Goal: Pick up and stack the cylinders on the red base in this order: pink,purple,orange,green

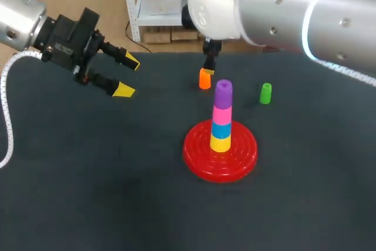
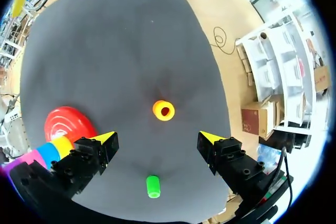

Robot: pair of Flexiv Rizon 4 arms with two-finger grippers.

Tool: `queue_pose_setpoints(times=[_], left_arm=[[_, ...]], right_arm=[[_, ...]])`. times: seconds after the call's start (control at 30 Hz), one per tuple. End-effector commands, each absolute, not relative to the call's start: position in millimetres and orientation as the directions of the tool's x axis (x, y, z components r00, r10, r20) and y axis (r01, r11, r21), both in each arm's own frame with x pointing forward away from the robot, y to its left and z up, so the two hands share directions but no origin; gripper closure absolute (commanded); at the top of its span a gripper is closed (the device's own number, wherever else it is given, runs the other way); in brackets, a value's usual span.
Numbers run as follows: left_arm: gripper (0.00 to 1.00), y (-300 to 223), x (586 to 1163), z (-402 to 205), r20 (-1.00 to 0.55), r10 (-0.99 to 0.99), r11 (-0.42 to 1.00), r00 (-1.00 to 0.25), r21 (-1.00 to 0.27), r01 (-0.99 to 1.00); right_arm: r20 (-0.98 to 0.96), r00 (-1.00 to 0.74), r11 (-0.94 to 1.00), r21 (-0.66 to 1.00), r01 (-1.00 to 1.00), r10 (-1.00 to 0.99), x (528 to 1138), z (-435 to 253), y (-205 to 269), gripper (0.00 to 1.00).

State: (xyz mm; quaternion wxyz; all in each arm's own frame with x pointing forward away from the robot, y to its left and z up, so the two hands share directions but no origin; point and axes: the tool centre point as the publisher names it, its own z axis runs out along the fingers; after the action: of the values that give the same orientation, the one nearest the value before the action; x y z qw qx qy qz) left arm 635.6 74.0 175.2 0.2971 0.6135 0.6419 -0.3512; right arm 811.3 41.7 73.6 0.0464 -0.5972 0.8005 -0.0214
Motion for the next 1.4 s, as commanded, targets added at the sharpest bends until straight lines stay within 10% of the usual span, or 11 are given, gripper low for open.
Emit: queue_pose_setpoints(times=[0.03,1.07,1.4], left_arm=[[0.00,74.8,636.5,174.9,-0.813,0.578,-0.002,-0.069,-0.086,0.996],[0.00,74.8,636.5,174.9,-0.813,0.578,-0.002,-0.069,-0.086,0.996],[0.00,74.8,636.5,174.9,-0.813,0.578,-0.002,-0.069,-0.086,0.996]], right_arm=[[-0.030,-0.294,0.295,-0.094,-0.951,-0.955,816.4,59.3,46.0,0.00],[-0.020,-0.294,0.294,-0.058,-0.954,-0.956,841.0,31.0,61.3,0.00],[-0.015,-0.270,0.270,-0.049,-0.961,-0.963,836.1,28.3,63.0,0.52]])
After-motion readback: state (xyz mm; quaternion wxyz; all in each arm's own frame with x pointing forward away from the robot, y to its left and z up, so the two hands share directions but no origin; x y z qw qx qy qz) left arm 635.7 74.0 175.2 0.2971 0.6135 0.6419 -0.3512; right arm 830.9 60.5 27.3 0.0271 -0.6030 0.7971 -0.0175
